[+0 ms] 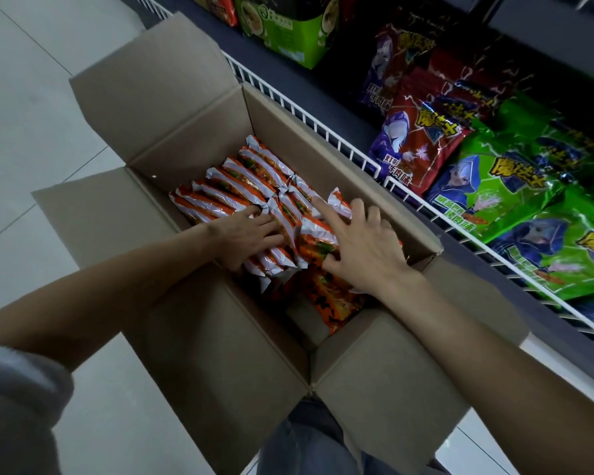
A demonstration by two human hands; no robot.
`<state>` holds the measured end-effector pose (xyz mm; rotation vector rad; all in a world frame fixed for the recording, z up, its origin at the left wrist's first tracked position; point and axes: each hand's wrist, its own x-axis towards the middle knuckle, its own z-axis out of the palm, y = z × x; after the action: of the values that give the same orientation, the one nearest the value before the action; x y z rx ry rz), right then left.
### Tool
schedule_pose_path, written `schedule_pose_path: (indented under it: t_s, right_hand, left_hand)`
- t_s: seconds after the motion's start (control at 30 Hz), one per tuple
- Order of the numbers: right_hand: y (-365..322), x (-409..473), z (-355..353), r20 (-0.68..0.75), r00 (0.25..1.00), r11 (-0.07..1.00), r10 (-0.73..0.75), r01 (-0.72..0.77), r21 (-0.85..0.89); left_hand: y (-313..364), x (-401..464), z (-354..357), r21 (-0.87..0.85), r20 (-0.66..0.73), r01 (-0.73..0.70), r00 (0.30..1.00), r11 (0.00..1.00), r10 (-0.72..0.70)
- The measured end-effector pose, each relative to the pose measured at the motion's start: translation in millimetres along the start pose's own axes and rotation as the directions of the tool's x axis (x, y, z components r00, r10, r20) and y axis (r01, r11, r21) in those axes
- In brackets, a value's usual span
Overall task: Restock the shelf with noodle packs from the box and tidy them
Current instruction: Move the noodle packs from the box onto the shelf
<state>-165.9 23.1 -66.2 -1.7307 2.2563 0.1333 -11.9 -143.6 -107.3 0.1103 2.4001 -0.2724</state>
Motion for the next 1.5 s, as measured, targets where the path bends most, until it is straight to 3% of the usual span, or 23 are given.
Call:
schedule_pose_path:
  t_s: [0.27,0.6,0.67,0.8,0.9,0.97,1.07,1.17,1.23,1.3,1.4,1.5]
  right_hand:
    - [-2.2,3.6,9.4,0.028,0.998,0.996,0.062,-0.06,-0.066]
    - [-2.0,-15.6,-27.3,-0.146,0.984,0.983,0.098,-0.073,0.169]
    - [1.3,-26.9,-45.7,-0.213,0.966,0.956,0.147,-0.083,0.28]
    - [9.5,-52.4,-75.8,-0.299,0.915,0.851,0.269,-0.081,0.518]
    - [16.2,-72.8,-93.2,-0.336,0.869,0.76,0.364,-0.069,0.646]
    - [20.9,-87.3,-103.5,-0.357,0.835,0.705,0.419,-0.052,0.708]
    - [30.8,-110.0,-116.0,-0.36,0.791,0.591,0.496,-0.004,0.806]
    - [42.1,-139.4,-131.6,-0.305,0.755,0.407,0.58,0.056,0.912]
    - [50.6,-164.2,-139.4,-0.273,0.735,0.297,0.62,0.102,0.949]
    - [61.7,-192.1,-142.8,-0.219,0.712,0.165,0.667,0.146,0.975]
    - [82.2,-236.0,-146.7,-0.142,0.651,0.023,0.746,0.188,0.982]
    - [107.1,-280.3,-154.6,-0.144,0.571,-0.002,0.809,0.247,0.969]
  left_hand:
    - [8.6,23.1,11.5,0.085,0.052,-0.077,0.996,0.993,0.073]
    - [5.0,3.5,-3.8,0.125,0.019,-0.049,0.999,0.991,0.047]
    - [0.8,-17.9,-15.2,0.09,-0.056,-0.023,0.998,0.996,0.028]
    - [-7.4,-63.5,-30.6,-0.023,-0.369,0.031,0.929,0.999,-0.037]
    - [-4.1,-91.4,-41.5,-0.145,-0.525,0.118,0.833,0.982,-0.178]
    - [1.2,-106.4,-48.9,-0.299,-0.541,0.181,0.776,0.937,-0.323]
    - [16.6,-125.2,-63.3,-0.672,-0.478,0.138,0.669,0.727,-0.569]
    - [34.8,-138.9,-84.2,-0.942,-0.316,-0.077,0.529,0.326,-0.787]
    - [44.9,-142.6,-103.1,-0.958,-0.205,-0.277,0.479,0.074,-0.854]
    - [56.9,-141.0,-126.7,-0.89,-0.125,-0.448,0.424,-0.088,-0.897]
    - [81.2,-131.2,-171.7,-0.686,-0.045,-0.661,0.454,-0.303,-0.89]
    - [102.2,-117.7,-221.7,-0.51,-0.048,-0.695,0.611,-0.507,-0.79]
